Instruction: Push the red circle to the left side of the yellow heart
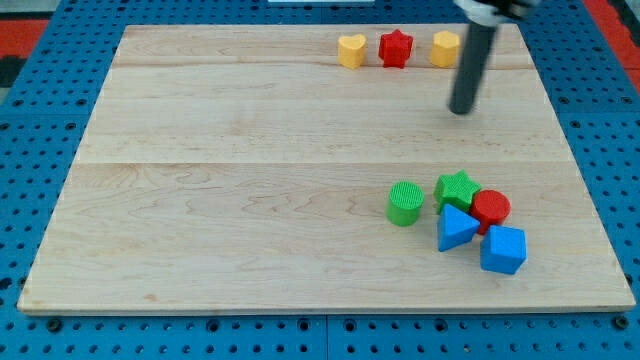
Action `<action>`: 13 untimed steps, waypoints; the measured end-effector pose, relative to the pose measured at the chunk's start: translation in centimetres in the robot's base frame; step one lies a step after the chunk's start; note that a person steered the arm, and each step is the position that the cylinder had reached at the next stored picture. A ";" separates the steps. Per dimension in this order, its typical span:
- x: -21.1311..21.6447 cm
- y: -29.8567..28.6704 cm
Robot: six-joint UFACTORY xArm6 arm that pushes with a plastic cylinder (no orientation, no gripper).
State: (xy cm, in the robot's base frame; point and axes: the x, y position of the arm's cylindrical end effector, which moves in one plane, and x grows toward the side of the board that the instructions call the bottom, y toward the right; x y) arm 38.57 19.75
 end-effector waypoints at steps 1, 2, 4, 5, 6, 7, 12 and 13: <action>8.6 6.2; 13.2 8.2; 14.9 1.6; 14.9 -0.5; 14.0 -2.5; 11.5 -5.7; 2.3 -30.5; 0.0 -32.4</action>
State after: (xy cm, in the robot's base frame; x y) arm 38.57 -12.64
